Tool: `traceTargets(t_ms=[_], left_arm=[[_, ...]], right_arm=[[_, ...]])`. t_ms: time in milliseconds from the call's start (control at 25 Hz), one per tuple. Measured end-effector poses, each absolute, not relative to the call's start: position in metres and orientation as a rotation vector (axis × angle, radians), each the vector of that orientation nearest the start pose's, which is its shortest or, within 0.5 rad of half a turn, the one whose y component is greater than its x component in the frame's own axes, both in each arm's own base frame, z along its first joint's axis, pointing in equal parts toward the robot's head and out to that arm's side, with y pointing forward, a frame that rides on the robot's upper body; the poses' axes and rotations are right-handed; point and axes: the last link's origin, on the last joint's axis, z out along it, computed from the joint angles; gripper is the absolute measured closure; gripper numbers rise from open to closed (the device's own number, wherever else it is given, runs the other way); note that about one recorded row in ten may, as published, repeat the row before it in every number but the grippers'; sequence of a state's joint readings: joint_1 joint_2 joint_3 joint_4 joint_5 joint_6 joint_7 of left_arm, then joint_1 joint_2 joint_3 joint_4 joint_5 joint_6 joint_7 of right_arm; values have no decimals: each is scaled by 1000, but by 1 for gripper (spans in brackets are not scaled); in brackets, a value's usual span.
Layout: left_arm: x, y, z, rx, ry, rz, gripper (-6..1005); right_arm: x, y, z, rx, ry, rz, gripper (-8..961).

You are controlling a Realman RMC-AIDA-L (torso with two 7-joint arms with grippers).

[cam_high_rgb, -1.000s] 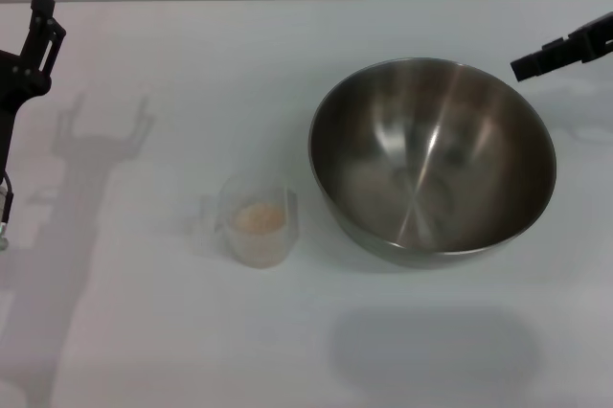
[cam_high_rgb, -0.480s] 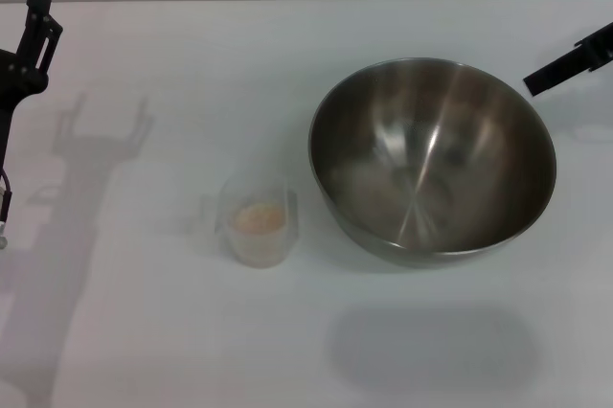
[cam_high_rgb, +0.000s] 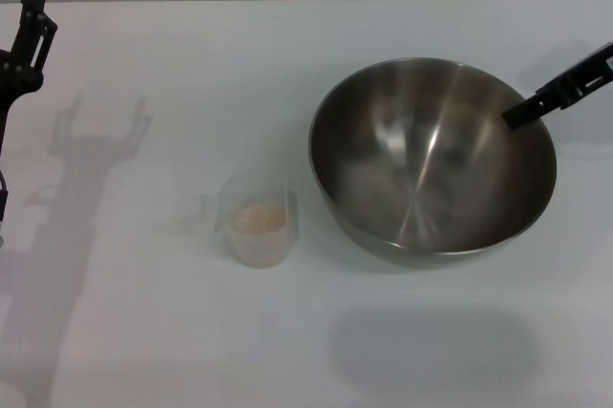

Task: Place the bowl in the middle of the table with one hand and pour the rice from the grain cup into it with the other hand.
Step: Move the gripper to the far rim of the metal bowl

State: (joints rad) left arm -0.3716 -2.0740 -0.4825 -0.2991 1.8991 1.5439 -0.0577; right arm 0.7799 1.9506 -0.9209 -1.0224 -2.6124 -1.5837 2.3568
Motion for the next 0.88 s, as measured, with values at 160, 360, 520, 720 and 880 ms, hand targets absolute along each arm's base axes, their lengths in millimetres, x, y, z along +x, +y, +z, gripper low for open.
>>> traceTargets(t_ms=[160,360,520,720,880], left_arm=[[-289,295,-3,-1427,-353,-985,189],[-289,296,-3,-1428,-350,-982,190],[-288,296,-2,-1427,-347,-981,191],[-289,296,-2,-1426,-346,-979,193],[-289,296,-1,-1424,-347,-978,194]], right_arm=[[229,402,69,-2473,1132,-283,281],[235,400,58,-2454,1125,-264,281],[236,399,50,-2452,1118,-260,282],[237,398,44,-2452,1116,-258,282],[237,398,42,-2459,1105,-276,385]])
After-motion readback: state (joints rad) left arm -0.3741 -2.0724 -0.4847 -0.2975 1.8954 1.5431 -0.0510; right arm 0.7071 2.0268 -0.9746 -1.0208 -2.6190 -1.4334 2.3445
